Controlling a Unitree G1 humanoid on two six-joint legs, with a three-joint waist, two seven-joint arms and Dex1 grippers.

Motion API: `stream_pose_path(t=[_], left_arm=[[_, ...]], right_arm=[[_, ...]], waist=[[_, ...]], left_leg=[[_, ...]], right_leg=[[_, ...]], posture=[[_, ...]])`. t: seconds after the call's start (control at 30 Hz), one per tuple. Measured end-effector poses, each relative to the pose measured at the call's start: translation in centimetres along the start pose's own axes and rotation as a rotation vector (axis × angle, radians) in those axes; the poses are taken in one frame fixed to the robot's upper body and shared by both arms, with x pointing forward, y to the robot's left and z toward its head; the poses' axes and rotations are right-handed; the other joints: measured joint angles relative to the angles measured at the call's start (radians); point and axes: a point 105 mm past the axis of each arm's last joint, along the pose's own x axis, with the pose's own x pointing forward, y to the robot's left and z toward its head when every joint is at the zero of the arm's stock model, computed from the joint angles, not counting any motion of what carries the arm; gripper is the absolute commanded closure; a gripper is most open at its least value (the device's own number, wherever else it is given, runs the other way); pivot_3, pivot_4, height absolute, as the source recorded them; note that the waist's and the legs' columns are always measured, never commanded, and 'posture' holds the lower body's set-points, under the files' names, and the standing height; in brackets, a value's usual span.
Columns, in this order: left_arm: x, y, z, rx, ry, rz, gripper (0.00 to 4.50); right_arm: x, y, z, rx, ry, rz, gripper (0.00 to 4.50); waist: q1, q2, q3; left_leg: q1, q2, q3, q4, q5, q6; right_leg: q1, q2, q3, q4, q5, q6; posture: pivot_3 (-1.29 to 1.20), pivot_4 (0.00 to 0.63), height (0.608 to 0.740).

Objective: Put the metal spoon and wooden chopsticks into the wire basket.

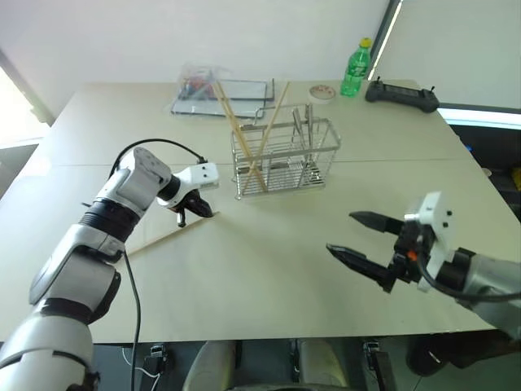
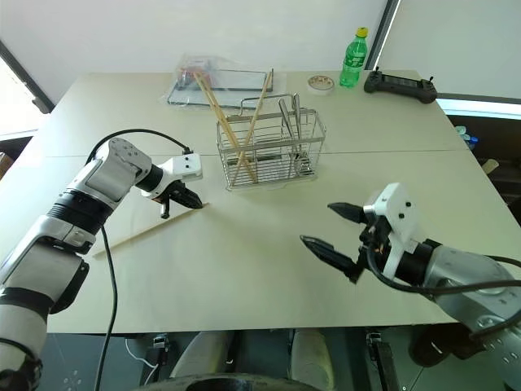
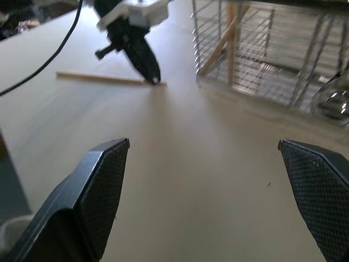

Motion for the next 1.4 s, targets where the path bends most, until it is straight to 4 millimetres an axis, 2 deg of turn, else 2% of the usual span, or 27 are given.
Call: stream_pose_path(t=[0.33,0.43,0.53,0.6,0.7,0.83,0.93,1.0,1.1,1.17,1.27,1.4], left_arm=[[0.1,0.3,0.2,-0.040,-0.022,0.021,4.47],[-0.4,1.1,0.0,-0.085,-0.051,0.072,4.47],[-2.2,2.7,0.4,-0.158,-0.122,0.155,4.47],[-5.2,4.7,2.1,-0.213,-0.245,0.265,4.47],[-12.4,7.4,6.1,-0.272,-0.546,0.458,4.47],[-21.9,8.4,10.0,-0.337,-1.004,0.629,4.47],[-26.2,8.1,11.6,-0.376,-1.275,0.676,4.47],[-27.8,7.4,12.8,-0.371,-1.414,0.675,4.47],[-28.8,6.2,14.7,-0.340,-1.532,0.657,4.47],[-28.7,5.3,16.4,-0.303,-1.576,0.636,4.47],[-26.8,4.0,18.6,-0.245,-1.588,0.588,4.47],[-22.5,3.4,19.6,-0.245,-1.530,0.515,4.47]], right_arm=[[-0.3,0.6,-0.4,0.009,0.029,0.046,0.00],[-0.3,0.5,-0.4,0.010,0.029,0.046,0.00],[-0.4,0.5,-0.3,0.008,0.028,0.046,0.00],[-0.5,0.4,-0.2,0.002,0.026,0.043,0.00],[-0.7,0.4,-0.1,-0.005,0.027,0.045,0.00],[-0.7,0.2,-0.1,-0.004,0.029,0.046,0.00],[-0.8,-0.2,-0.1,-0.006,0.031,0.041,0.00],[-0.7,-0.5,0.2,-0.024,0.031,0.036,0.00],[-0.7,-0.7,0.5,-0.035,0.024,0.040,0.00],[-0.6,-0.9,0.8,-0.049,0.015,0.037,0.00],[-0.5,-2.0,1.8,-0.076,-0.015,-0.007,0.00],[-0.4,-3.2,2.8,-0.078,-0.067,-0.074,0.00]], waist=[[0.001,0.000,0.000],[0.000,0.000,0.000],[0.000,-0.001,0.001],[0.001,-0.003,0.002],[0.000,-0.003,0.002],[-0.003,-0.002,0.001],[-0.002,-0.002,0.001],[0.001,-0.002,0.001],[0.004,-0.003,0.001],[0.003,-0.003,0.001],[0.001,-0.002,0.000],[-0.001,-0.002,0.000]], left_leg=[[0.000,0.000,0.000,0.001,0.000,0.000],[0.000,0.000,0.000,0.001,0.000,0.000],[0.000,0.000,-0.001,0.001,0.000,0.000],[-0.001,0.000,-0.002,0.001,0.000,0.000],[-0.001,0.000,-0.001,0.002,0.000,0.000],[0.000,0.000,-0.001,0.002,0.000,0.000],[0.001,0.000,-0.001,0.002,0.000,0.000],[0.001,0.000,-0.001,0.004,0.000,0.000],[0.001,-0.001,-0.002,0.005,0.000,0.000],[0.000,-0.001,-0.002,0.006,0.000,0.000],[0.001,-0.001,-0.002,0.007,0.000,0.000],[0.001,-0.001,-0.001,0.006,0.000,0.000]], right_leg=[[0.000,0.000,0.000,0.000,0.000,0.000],[0.000,0.000,0.000,0.000,0.000,0.000],[0.000,0.000,-0.001,0.000,0.000,0.000],[0.000,0.000,-0.002,0.000,0.000,0.000],[0.000,0.000,-0.002,0.000,-0.002,0.004],[0.000,0.000,-0.002,0.000,-0.003,0.005],[0.001,0.000,-0.002,0.001,-0.002,0.005],[0.002,0.000,-0.002,0.001,-0.002,0.005],[0.004,0.000,-0.002,0.001,0.000,0.003],[0.004,0.000,-0.002,0.000,0.001,0.003],[0.005,-0.001,-0.001,0.001,0.001,0.003],[0.004,0.000,-0.001,0.001,0.001,0.003]], posture=[[0.00,0.150,0.719],[0.00,0.150,0.719],[0.00,0.150,0.719],[0.00,0.150,0.719],[0.00,0.150,0.719],[0.00,0.150,0.719],[0.00,0.150,0.719],[0.00,0.150,0.719],[0.00,0.150,0.719],[0.00,0.150,0.719],[0.00,0.150,0.719],[0.00,0.150,0.719]])
